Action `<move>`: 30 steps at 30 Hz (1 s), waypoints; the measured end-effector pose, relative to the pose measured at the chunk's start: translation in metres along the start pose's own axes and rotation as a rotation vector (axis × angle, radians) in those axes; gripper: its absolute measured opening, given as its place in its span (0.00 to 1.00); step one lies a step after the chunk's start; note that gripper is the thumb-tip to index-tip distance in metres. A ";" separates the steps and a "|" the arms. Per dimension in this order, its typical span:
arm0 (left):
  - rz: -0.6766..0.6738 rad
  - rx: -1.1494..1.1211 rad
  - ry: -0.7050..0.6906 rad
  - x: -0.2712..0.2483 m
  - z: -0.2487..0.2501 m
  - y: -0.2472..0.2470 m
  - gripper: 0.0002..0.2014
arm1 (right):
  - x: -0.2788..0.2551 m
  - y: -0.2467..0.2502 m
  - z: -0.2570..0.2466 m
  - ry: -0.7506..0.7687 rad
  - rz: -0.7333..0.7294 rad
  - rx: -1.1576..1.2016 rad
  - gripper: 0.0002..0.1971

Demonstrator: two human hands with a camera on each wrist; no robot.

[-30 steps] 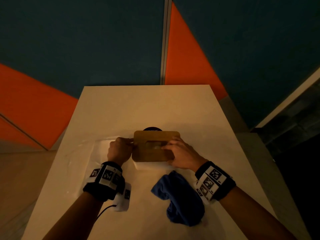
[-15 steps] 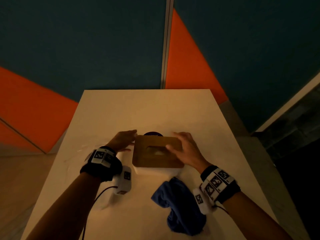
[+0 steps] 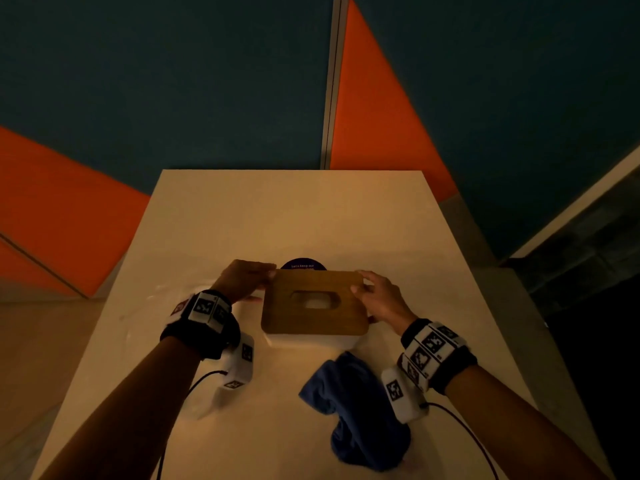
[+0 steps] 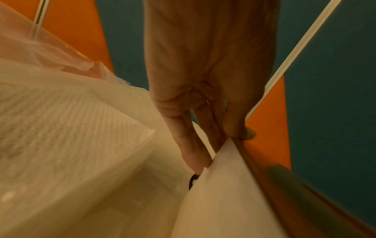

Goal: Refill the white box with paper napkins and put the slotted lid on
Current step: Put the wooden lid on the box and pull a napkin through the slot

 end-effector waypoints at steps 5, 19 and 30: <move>0.105 0.125 -0.081 0.000 0.004 0.005 0.12 | -0.001 0.002 -0.003 0.039 0.015 -0.044 0.25; -0.266 1.388 -1.633 -0.085 0.074 -0.102 0.10 | -0.114 -0.048 -0.016 0.708 0.042 -0.601 0.32; -0.390 1.334 -1.169 -0.040 0.064 -0.122 0.31 | -0.113 -0.050 -0.003 0.660 -0.073 -0.586 0.31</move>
Point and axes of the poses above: each hand's wrist, its own x-axis towards the middle knuckle, its own y-axis out of the back of the hand, z = x × y, the point moved 7 cm from there along x, towards the middle knuckle, and after that the axes turned 14 degrees about z, right-handed, at the moved point
